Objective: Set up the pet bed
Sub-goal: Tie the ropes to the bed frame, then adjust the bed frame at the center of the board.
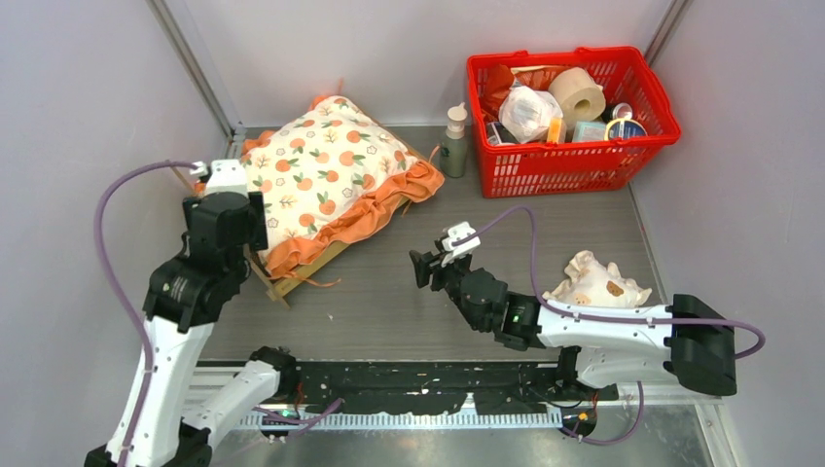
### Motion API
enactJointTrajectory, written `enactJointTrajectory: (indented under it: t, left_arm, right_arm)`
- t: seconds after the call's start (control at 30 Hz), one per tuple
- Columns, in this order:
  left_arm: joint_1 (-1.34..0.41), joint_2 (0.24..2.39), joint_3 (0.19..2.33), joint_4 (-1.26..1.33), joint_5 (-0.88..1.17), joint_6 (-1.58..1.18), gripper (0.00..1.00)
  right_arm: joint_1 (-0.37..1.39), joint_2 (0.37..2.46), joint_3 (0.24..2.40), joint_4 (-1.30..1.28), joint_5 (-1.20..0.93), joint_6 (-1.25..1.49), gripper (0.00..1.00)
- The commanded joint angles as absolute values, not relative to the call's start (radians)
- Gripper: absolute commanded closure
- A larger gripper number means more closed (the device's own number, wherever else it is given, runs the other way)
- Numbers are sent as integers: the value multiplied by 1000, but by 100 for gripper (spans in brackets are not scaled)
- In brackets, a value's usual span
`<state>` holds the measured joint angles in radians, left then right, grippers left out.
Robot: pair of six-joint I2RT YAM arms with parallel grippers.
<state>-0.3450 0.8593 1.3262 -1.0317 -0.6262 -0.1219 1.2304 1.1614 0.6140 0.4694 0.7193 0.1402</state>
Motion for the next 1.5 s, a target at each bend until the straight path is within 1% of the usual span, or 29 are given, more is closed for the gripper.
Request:
enactJointTrajectory:
  t: [0.0,0.07,0.17,0.27,0.4,0.5,0.63,0.87,0.93,0.97,1.03,1.1,1.13,1.17,1.2,1.27,1.33,1.47]
  left_arm:
    - [-341,778,1319,-1091,-830,-204,27]
    - [-319,745,1288,-1041,-862,-166,20]
    - [-266,740,1255,-973,-867,-123,17]
    - [-183,765,1208,-891,-756,-109,17]
    - [-89,867,1227,-924,-613,-177,20]
    - [-85,919,1203,-891,-624,-147,21]
    - [-84,975,1167,-891,-604,-110,25]
    - [-84,984,1097,-899,-521,-55,48]
    - [-84,976,1076,-891,-492,-7,61]
    - [-85,969,1068,-890,-486,30,66]
    - [-84,946,1056,-880,-458,89,70]
    - [-84,913,1055,-877,-397,163,79]
    - [-84,895,1052,-877,-366,204,85]
    - [-84,873,1046,-867,-337,251,97]
    - [-84,850,1039,-857,-306,299,100]
    - [-81,810,1036,-849,-231,368,100]
    - [-64,793,1070,-876,-128,396,100]
    - [-33,758,1152,-906,13,433,100]
  right_arm:
    - [1233,1128,663,452,758,129,38]
    - [1233,1129,676,431,735,131,37]
    - [1233,1129,676,440,672,139,35]
    - [1233,1130,678,430,637,140,35]
    - [1233,1117,668,423,588,140,33]
    - [1233,1100,652,426,570,121,33]
    - [1233,1074,645,427,585,63,32]
    - [1194,1011,688,370,613,25,31]
    - [1180,997,699,348,615,23,31]
    - [1174,989,702,337,614,22,31]
    - [1157,976,710,321,612,22,31]
    - [1136,965,721,306,599,17,31]
    - [1117,963,732,291,596,8,31]
    - [1106,963,738,284,597,6,31]
    - [1082,965,754,268,596,5,30]
    - [1039,973,776,238,584,5,30]
    - [994,986,800,201,565,5,30]
    - [917,1034,837,143,523,5,29]
